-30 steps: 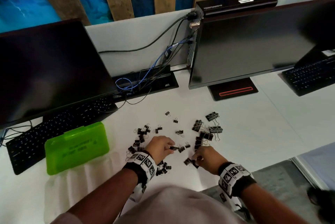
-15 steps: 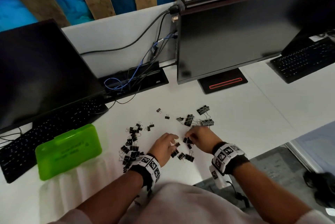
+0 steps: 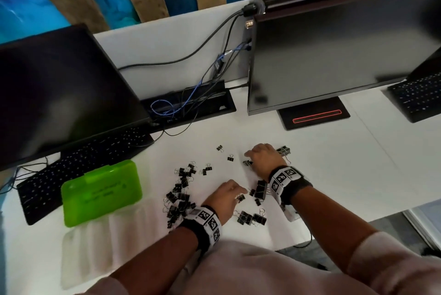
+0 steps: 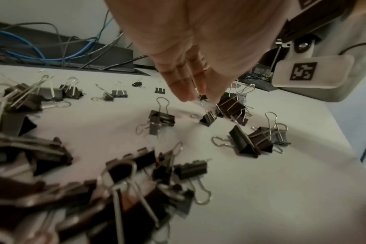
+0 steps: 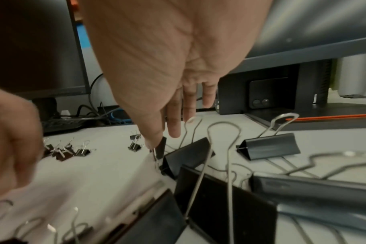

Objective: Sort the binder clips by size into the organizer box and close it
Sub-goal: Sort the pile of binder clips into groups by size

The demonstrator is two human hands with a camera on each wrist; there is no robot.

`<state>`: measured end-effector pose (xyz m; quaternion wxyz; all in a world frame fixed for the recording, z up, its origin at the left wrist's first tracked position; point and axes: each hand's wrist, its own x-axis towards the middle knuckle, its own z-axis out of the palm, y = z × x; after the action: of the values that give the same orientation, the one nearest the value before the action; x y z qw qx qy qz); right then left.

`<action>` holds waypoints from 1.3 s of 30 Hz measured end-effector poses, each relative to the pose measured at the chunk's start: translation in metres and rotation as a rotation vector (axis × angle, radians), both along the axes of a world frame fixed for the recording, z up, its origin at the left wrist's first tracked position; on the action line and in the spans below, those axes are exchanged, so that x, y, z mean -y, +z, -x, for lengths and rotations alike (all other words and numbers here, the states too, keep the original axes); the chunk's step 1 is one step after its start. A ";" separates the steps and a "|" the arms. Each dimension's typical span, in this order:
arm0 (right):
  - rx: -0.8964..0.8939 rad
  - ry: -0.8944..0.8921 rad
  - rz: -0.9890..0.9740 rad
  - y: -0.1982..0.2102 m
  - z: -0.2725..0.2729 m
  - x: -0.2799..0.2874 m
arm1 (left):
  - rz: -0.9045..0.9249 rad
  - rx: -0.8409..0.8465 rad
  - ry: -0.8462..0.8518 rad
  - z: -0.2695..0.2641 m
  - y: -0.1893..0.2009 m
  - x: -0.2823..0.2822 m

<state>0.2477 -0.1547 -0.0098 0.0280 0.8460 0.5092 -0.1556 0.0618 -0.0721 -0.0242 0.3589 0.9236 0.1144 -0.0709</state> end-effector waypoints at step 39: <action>-0.752 -0.525 -0.119 -0.001 0.062 0.125 | -0.494 -0.095 -0.579 0.003 0.008 0.016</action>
<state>0.1854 -0.2792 -0.0113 -0.2478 0.8312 0.2606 -0.4241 0.0587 -0.0882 -0.0158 0.0849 0.9720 -0.1212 -0.1825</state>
